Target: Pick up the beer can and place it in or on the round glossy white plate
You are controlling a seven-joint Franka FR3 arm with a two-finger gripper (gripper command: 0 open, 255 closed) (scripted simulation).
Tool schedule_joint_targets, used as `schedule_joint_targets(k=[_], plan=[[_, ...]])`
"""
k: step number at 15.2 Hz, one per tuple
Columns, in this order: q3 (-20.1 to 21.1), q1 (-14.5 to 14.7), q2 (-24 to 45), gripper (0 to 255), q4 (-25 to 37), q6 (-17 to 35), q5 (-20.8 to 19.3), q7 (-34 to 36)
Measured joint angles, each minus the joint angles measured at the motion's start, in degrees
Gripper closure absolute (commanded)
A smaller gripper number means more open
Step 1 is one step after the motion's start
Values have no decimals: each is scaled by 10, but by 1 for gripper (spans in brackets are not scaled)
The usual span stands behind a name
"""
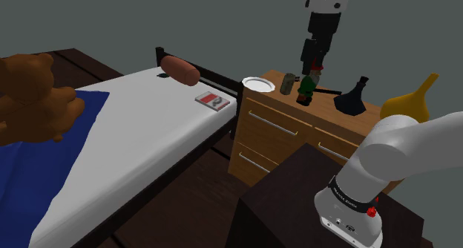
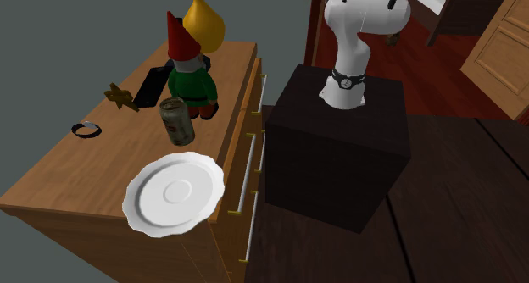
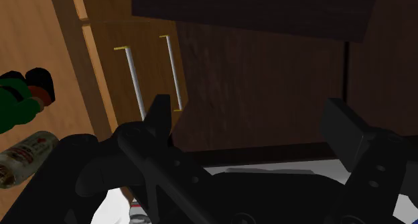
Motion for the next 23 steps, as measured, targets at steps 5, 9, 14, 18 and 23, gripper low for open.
schedule_joint_targets(k=[5,9,14,18,23], plan=[[-33,-14,29,0,-5,42,-21,-27],[-70,-29,76,0,-6,101,-40,-56],[-119,-46,145,0,13,165,-55,-97],[-160,-58,213,0,40,216,-57,-135],[-202,-68,296,0,85,266,-41,-181]])
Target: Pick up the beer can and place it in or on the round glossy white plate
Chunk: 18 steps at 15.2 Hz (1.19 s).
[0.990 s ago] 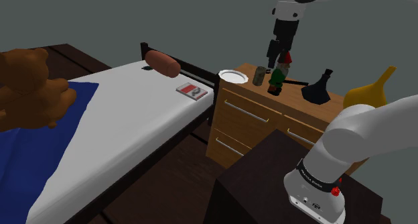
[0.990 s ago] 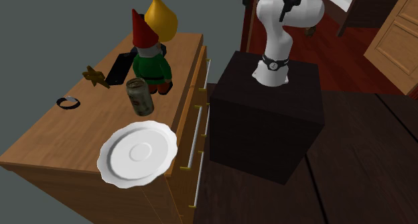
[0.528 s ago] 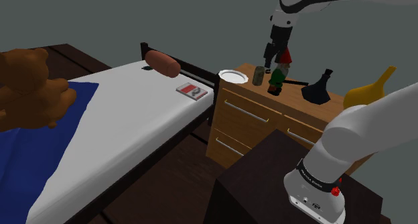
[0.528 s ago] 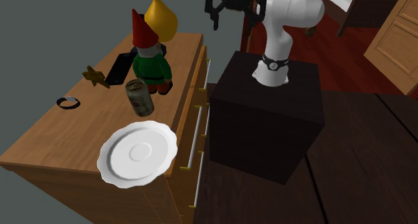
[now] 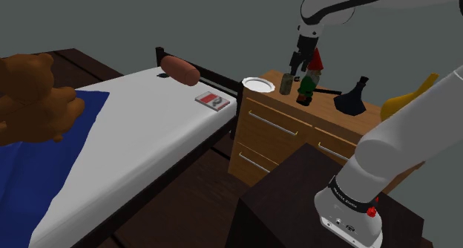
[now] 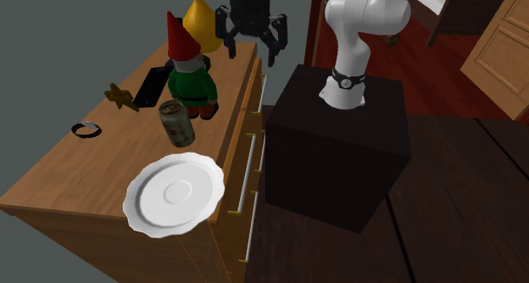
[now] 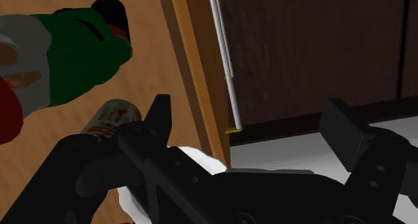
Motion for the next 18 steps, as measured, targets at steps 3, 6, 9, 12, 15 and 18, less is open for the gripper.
schedule_joint_targets(k=[3,6,9,12,15,18], plan=[[-27,-8,66,0,40,30,22,-38],[-45,-17,125,0,86,44,51,-71],[-59,-31,197,0,137,62,89,-108],[-66,-53,262,0,200,60,127,-143],[-67,-76,320,0,253,60,159,-171],[-64,-81,337,0,256,73,169,-177]])
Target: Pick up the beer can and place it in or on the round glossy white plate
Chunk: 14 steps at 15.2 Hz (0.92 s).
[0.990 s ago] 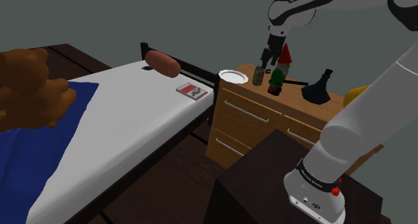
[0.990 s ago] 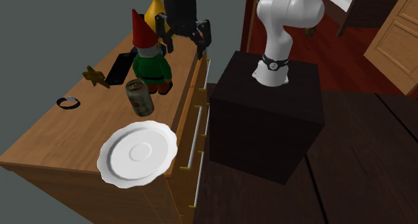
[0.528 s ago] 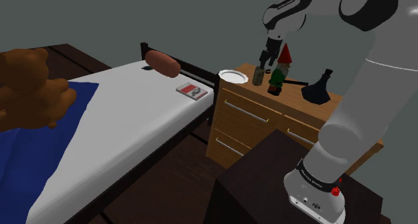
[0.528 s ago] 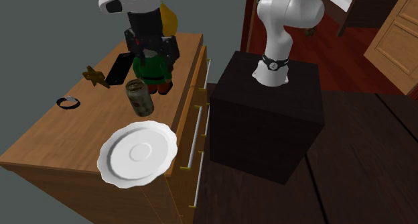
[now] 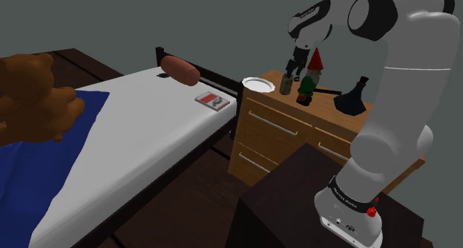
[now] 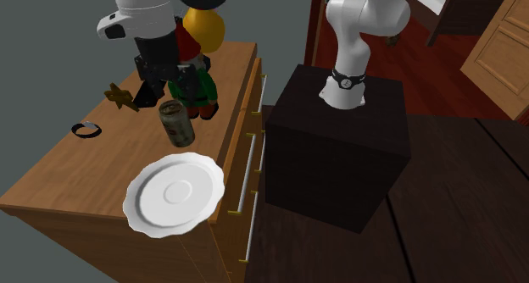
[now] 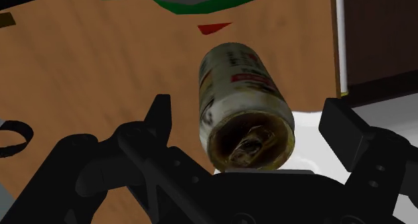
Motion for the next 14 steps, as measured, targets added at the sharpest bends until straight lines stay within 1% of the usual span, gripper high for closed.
schedule_joint_targets(k=[5,11,12,14], plan=[[3,-2,15,0,-18,31,8,-6],[4,-3,18,0,-19,35,10,-7],[4,-3,18,255,-19,35,10,-7],[4,-3,17,255,-18,35,10,-7]])
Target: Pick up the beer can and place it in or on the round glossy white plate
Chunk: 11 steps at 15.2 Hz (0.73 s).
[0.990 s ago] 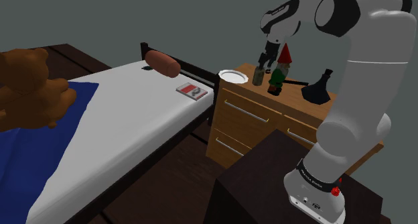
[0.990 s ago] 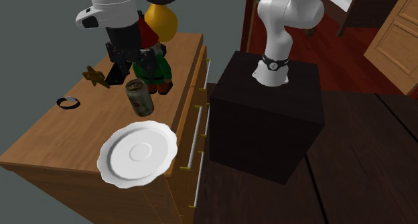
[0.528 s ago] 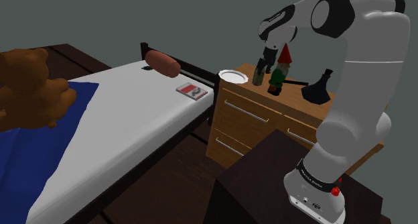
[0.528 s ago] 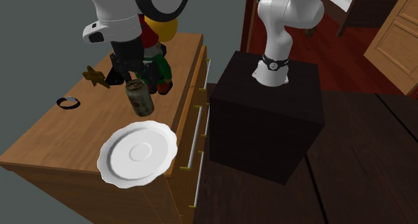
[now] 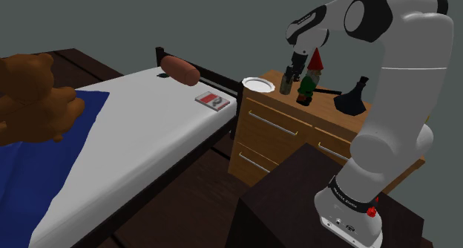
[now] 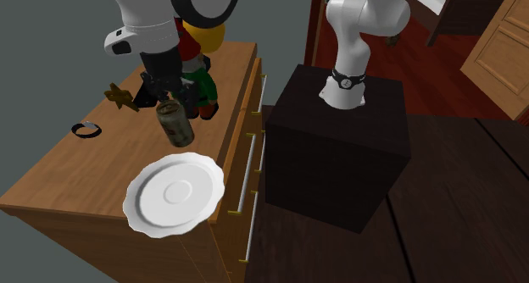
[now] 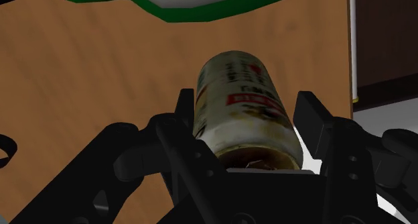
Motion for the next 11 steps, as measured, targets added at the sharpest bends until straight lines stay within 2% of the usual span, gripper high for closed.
schedule_joint_targets(k=[11], plan=[[-2,0,-6,255,7,-13,-3,1]])
